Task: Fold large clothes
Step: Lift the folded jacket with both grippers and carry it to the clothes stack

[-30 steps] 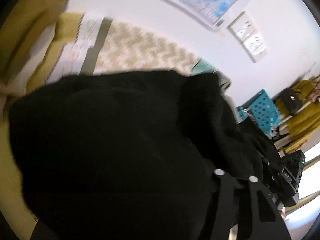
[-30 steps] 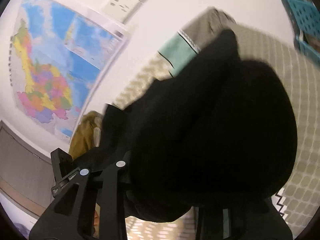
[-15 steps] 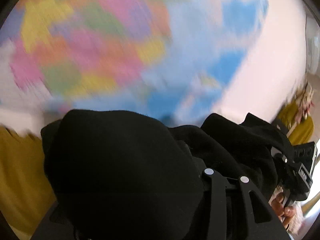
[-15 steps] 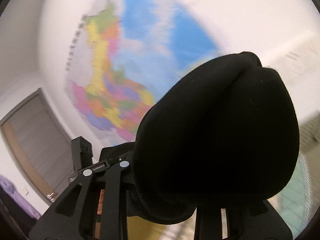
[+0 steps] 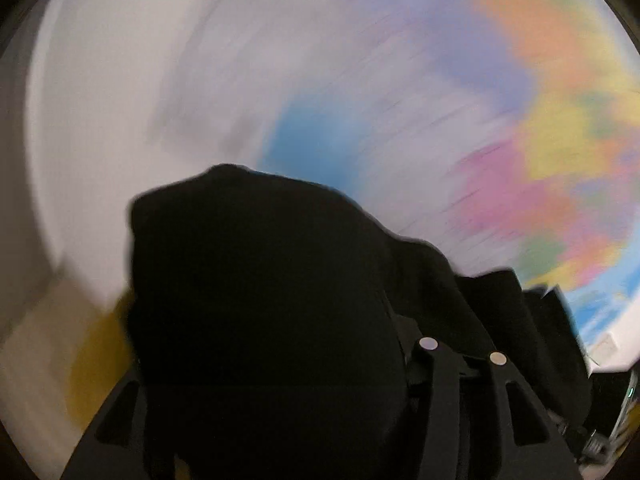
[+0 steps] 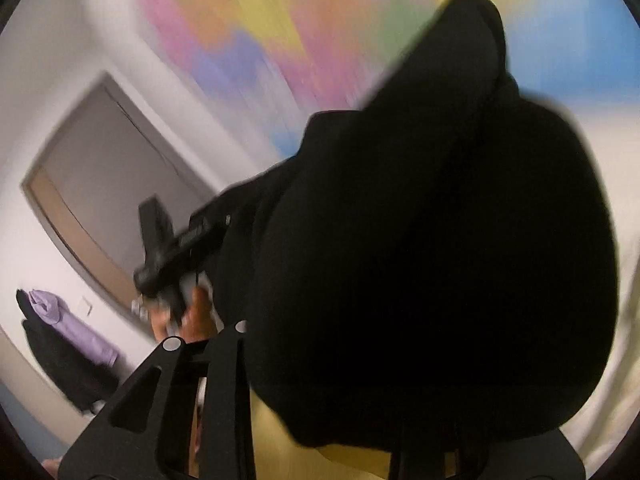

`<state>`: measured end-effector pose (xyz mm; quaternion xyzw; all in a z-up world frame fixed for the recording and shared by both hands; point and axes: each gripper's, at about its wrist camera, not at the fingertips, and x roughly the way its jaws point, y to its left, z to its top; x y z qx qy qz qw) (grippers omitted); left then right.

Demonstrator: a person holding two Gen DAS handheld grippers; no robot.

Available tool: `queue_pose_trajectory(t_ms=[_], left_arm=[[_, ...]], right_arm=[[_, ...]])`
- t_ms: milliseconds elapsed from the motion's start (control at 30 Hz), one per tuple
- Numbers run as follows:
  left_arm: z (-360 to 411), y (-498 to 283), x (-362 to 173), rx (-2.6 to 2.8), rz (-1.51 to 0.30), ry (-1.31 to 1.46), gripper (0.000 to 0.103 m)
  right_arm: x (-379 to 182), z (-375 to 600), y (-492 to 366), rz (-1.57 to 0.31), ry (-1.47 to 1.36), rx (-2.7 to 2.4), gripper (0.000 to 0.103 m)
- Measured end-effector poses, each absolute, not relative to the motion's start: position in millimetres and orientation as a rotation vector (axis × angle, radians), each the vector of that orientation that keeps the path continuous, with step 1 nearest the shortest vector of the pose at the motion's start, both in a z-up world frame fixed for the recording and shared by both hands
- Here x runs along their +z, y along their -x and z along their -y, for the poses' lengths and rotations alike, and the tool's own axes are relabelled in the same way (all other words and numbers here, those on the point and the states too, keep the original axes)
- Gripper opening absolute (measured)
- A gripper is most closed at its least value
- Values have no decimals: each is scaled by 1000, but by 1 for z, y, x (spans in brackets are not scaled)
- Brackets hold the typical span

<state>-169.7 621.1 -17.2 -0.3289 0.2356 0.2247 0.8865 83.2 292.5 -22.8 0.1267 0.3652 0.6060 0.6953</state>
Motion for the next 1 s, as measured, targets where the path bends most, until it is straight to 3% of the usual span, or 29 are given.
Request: queue_pose_trajectory(t_ms=[100, 133, 267, 367, 400, 600, 733, 867, 1000], left_arm=[[-633, 189, -58, 447, -500, 764, 52], [-630, 194, -58, 441, -482, 756, 54], [-620, 198, -41, 553, -504, 628, 68], [-613, 207, -30, 647, -525, 529, 77], [-608, 215, -24, 710, -528, 488, 85], [-571, 263, 10, 712, -407, 352, 87], [-547, 239, 15, 613, -437, 286, 92], [-548, 200, -5, 595, -530, 294, 92], [-559, 184, -34, 612, -601, 314, 95]], right_arm=[[-47, -280, -92, -879, -384, 1351, 42], [-44, -275, -93, -882, -389, 1350, 49], [-24, -253, -80, -823, -294, 1306, 58], [-12, -228, -73, -776, -263, 1257, 58], [-9, -221, -71, -764, -238, 1236, 58], [34, -186, -40, -531, -137, 1129, 52], [57, -217, -28, -444, -35, 1154, 52], [47, -267, -46, -521, 63, 1132, 49], [-8, -289, -87, -785, -12, 1167, 45]])
